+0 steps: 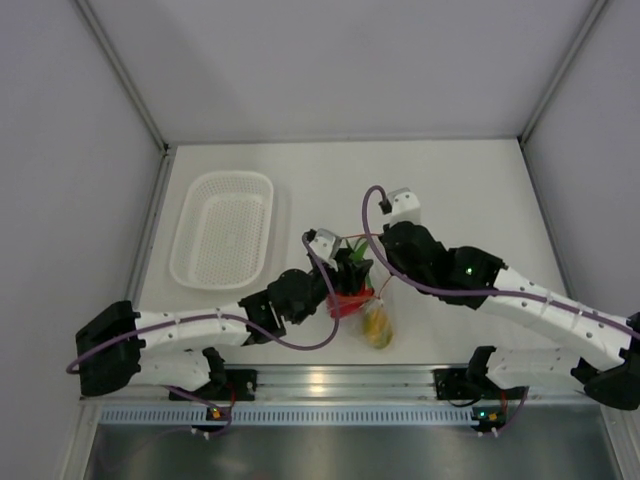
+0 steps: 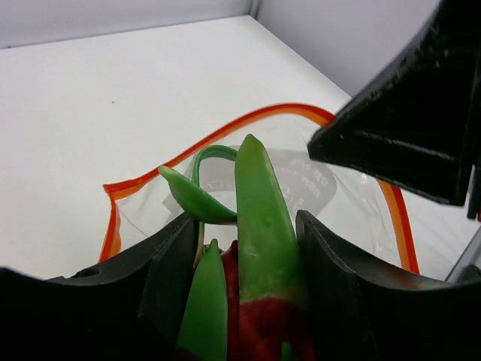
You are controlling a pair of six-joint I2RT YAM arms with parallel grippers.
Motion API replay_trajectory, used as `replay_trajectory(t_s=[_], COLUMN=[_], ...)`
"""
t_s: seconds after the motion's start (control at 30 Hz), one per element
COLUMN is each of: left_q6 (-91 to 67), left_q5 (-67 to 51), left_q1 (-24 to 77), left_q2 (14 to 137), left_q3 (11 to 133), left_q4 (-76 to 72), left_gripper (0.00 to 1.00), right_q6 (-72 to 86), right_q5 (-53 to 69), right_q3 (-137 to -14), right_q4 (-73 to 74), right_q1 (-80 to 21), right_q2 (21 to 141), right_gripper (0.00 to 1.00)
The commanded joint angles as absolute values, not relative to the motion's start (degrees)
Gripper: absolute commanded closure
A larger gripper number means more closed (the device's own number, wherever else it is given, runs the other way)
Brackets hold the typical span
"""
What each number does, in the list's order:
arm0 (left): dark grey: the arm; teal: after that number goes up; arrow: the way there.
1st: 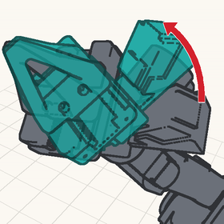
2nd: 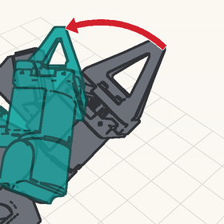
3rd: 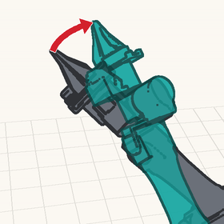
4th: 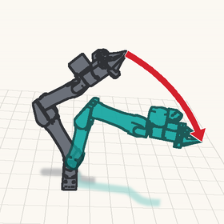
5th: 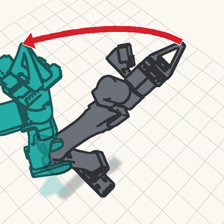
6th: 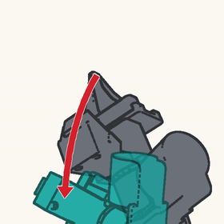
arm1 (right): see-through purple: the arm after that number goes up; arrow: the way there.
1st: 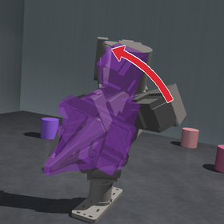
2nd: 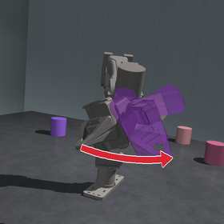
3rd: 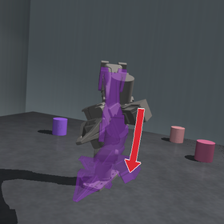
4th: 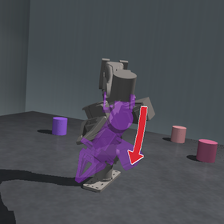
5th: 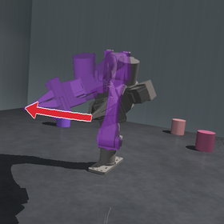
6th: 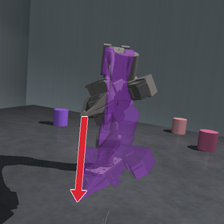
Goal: Open the zip-top bag and remove the fake food
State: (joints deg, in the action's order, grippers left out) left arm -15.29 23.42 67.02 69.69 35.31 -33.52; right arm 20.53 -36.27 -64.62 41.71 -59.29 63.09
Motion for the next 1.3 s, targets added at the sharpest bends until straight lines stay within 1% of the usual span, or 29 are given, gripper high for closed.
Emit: replay_trajectory(t_s=[0.0, 0.13, 0.3, 0.4, 0.57, 0.7, 0.87, 1.0, 1.1, 1.27], left_q6=[-17.75, -17.49, -16.96, -18.63, -20.74, -19.78, -16.36, -14.68, -15.55, -17.22], left_q5=[30.85, 26.29, 19.17, 18.99, 19.68, 23.55, 29.26, 31.11, 31.99, 30.68], left_q1=[67.15, 67.15, 67.15, 67.06, 67.06, 67.06, 67.06, 67.06, 67.06, 67.06], left_q2=[66.89, 65.92, 62.06, 59.42, 57.39, 58.01, 61.87, 65.91, 66.10, 61.97], left_q3=[34.98, 33.14, 29.97, 29.10, 28.65, 28.30, 30.75, 34.01, 34.98, 35.77], left_q4=[-41.65, -46.57, -52.03, -52.90, -56.07, -59.49, -65.03, -65.39, -65.56, -65.22], left_gripper=[1.00, 1.00, 1.00, 1.00, 1.00, 1.00, 1.00, 1.00, 1.00, 1.00], right_q6=[22.41, 23.03, 23.29, 23.20, 24.26, 25.22, 26.45, 26.89, 26.55, 26.01], right_q5=[-37.88, -36.39, -39.11, -39.02, -36.05, -34.28, -33.49, -33.22, -35.41, -42.08], right_q3=[-66.36, -65.04, -64.51, -64.16, -62.49, -61.09, -58.71, -57.48, -56.78, -56.69], right_q4=[41.93, 38.59, 37.09, 35.95, 33.14, 30.60, 27.87, 26.37, 26.54, 28.30], right_q1=[-61.17, -62.31, -61.96, -61.70, -61.79, -62.49, -64.60, -65.74, -65.83, -65.74], right_q2=[63.81, 65.04, 65.65, 66.18, 66.45, 64.60, 61.53, 59.24, 58.62, 60.99], right_gripper=[1.00, 1.00, 1.00, 1.00, 1.00, 1.00, 1.00, 1.00, 1.00, 1.00])
